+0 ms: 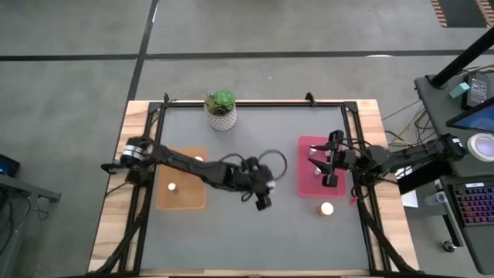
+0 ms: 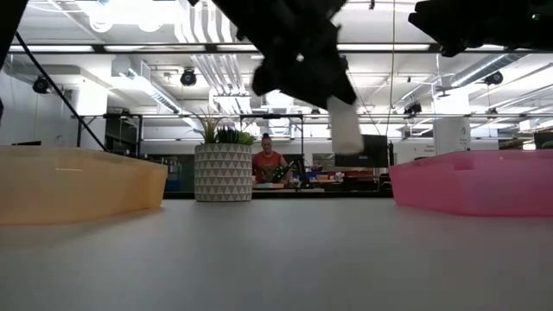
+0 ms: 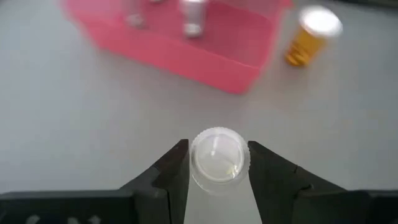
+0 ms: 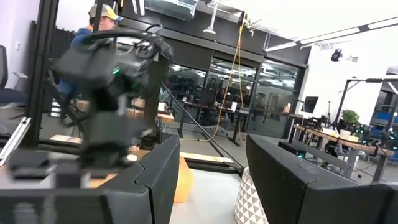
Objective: Pick and place medicine bottles into bin by pill shape (circle, oval)
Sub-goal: Put the white capsule bottle into the pink bin
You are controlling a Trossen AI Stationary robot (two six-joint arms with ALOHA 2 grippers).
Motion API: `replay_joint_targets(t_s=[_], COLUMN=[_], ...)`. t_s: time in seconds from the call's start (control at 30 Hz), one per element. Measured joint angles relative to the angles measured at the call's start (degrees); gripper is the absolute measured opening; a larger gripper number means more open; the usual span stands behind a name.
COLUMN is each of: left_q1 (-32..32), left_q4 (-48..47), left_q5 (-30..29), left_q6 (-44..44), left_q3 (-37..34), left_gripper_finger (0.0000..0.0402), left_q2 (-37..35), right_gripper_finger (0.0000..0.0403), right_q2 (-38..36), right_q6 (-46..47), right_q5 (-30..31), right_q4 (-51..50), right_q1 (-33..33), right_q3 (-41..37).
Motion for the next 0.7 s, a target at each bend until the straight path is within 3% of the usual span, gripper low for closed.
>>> replay_joint_targets(t_s=[0.1,0.23,0.47,0.7], left_q1=[1.39,1.17,-2.23,-5.91], left_q4=[-3.91,-5.04,-17.86,-31.82], left_q5=[-0.15,-0.51,-17.85,-22.60], left_q6=[-7.64,-10.31,-20.72,-35.73], left_q3=[-0.03,-1.75,-5.60,-11.12], left_gripper_finger=[0.0123,0.0124,0.0125,0.0125], left_q2=[-3.40,-8.51,-17.80,-24.24], right_gripper_finger=[0.0178,0.0178,0.0178,0.0178], right_q2=[0.00,-0.02,0.02,-0.01], right_q6=[0.01,0.01,-0.16,0.01], right_q5=[1.32,1.34,2.43,2.41], right_q4=[-0.24,-0.36,-0.36,-0.36], right_q1=[0.01,-0.01,-0.01,-0.01], right_q3=[0.00,0.00,0.00,0.00])
